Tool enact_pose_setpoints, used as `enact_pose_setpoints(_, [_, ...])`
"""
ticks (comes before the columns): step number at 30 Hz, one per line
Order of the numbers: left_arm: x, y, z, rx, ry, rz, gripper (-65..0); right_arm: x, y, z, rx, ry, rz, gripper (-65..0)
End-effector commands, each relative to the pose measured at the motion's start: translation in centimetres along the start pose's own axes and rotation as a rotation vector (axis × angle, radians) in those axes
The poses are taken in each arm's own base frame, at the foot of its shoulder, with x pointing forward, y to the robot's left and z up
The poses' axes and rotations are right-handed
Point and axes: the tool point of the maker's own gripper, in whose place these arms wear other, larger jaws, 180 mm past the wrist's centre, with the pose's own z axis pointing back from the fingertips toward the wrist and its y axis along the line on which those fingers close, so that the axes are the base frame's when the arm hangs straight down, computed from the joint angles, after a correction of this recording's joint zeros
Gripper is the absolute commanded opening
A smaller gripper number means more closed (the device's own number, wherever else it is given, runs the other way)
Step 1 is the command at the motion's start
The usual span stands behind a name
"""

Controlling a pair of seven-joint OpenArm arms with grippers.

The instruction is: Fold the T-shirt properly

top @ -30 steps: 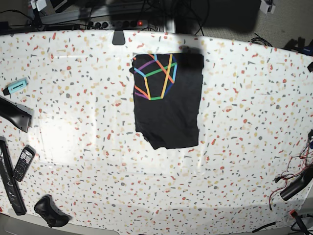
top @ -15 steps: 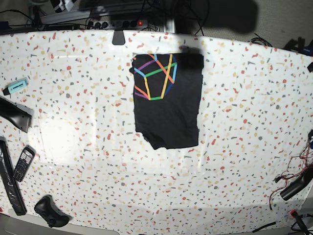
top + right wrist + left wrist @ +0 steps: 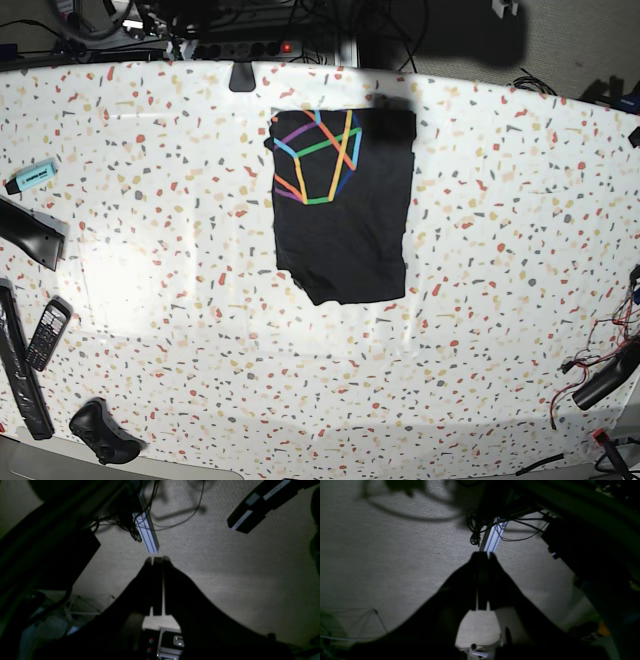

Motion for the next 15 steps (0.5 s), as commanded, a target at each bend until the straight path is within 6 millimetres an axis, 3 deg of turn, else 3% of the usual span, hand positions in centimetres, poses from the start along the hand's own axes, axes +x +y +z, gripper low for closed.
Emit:
enact_pose_setpoints(1, [0.3, -0.8, -0.2, -0.014, -0.006, 0.002, -65.0, 0.5, -0.4, 0.3, -0.008, -0.012, -0.005, -65.0])
enact_pose_setpoints(4, [0.2, -1.8, -0.8, -0.008, -0.002, 0.008, -65.0, 0.6, -0.3, 0.2, -0.005, -0.013, -0.005, -65.0])
enact_pose_setpoints(15, [-0.9, -1.6, -0.9, 0.025, 0.040, 0.003, -65.0, 0.5, -0.5, 0.3, -0.010, -0.005, -0.002, -65.0])
